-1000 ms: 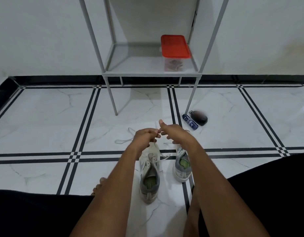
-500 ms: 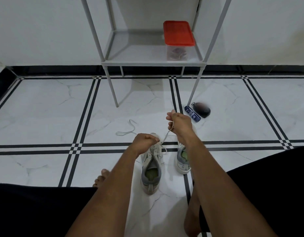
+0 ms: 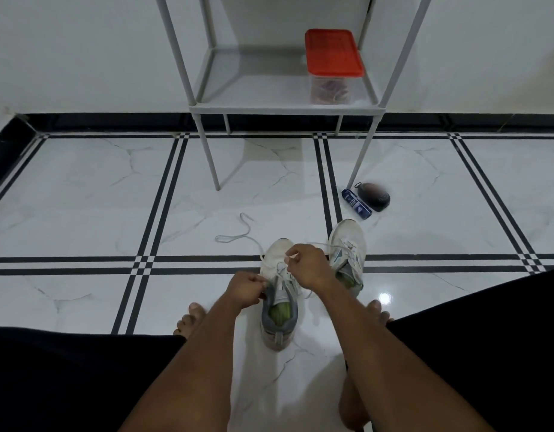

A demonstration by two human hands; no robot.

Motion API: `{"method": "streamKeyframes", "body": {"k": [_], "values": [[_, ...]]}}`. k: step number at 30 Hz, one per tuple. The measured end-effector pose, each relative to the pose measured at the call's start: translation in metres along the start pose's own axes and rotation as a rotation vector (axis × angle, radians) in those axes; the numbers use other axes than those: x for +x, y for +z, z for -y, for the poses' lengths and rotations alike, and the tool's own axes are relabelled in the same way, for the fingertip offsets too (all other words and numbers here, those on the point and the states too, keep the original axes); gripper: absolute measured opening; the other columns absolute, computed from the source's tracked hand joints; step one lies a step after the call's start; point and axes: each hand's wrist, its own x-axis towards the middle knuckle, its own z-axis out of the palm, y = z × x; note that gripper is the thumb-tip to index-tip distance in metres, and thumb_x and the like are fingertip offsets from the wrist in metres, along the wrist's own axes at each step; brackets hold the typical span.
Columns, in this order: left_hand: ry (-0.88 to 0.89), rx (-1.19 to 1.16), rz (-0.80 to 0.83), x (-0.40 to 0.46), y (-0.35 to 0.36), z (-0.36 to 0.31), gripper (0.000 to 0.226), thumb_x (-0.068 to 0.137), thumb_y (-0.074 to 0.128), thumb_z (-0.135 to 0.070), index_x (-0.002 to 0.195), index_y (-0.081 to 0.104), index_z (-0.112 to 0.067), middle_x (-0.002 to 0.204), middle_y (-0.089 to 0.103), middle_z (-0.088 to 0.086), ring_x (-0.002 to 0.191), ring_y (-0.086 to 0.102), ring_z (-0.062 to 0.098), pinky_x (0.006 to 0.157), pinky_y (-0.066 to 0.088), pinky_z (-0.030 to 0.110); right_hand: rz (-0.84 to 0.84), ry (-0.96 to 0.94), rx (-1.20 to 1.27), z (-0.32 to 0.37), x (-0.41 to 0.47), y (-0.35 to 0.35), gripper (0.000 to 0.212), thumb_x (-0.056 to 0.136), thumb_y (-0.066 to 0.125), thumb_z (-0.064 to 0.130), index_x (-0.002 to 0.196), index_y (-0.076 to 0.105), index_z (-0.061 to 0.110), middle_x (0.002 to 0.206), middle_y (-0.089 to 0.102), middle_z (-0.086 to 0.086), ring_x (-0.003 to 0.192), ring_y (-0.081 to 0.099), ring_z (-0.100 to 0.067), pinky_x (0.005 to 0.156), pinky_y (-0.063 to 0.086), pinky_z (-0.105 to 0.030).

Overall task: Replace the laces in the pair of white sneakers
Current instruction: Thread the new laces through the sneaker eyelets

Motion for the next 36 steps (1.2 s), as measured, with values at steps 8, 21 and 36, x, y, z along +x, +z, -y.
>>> {"method": "streamKeyframes", "body": {"k": [8, 21, 36], "values": [[-0.011, -0.109, -0.033, 0.005, 0.004, 0.009, 0.020, 0.090, 0.063, 0.008, 0.083, 0.076, -0.005, 0.080, 0.073, 0.013, 0.077, 0.070, 0.026, 0.061, 0.057, 0.025, 0.124, -0.099, -0.172, -0.018, -0.016, 0.023, 0.011, 0.088, 0.070, 0.026, 0.091, 0.076, 0.017, 0.098, 0.075, -0.001, 0.097, 0.069, -0.022, 0.087, 0.057, -0.041], [-0.025, -0.137, -0.046, 0.012, 0.009, 0.014, 0.012, 0.095, 0.068, -0.004, 0.096, 0.079, -0.003, 0.093, 0.078, 0.016, 0.083, 0.075, 0.028, 0.084, 0.063, 0.044, 0.079, -0.158, -0.253, -0.017, -0.020, 0.031, 0.031, 0.093, 0.063, 0.054, 0.105, 0.080, 0.031, 0.102, 0.079, 0.008, 0.095, 0.069, -0.016, 0.081, 0.057, -0.036], [-0.048, -0.134, -0.045, 0.010, 0.009, 0.012, 0.012, 0.091, 0.068, -0.006, 0.091, 0.079, -0.010, 0.095, 0.078, 0.014, 0.091, 0.078, 0.030, 0.084, 0.063, 0.044, 0.037, -0.086, -0.003, -0.007, -0.015, 0.024, 0.018, 0.095, 0.072, 0.032, 0.084, 0.079, 0.019, 0.086, 0.074, 0.007, 0.082, 0.065, -0.008, 0.077, 0.051, -0.030]]}}
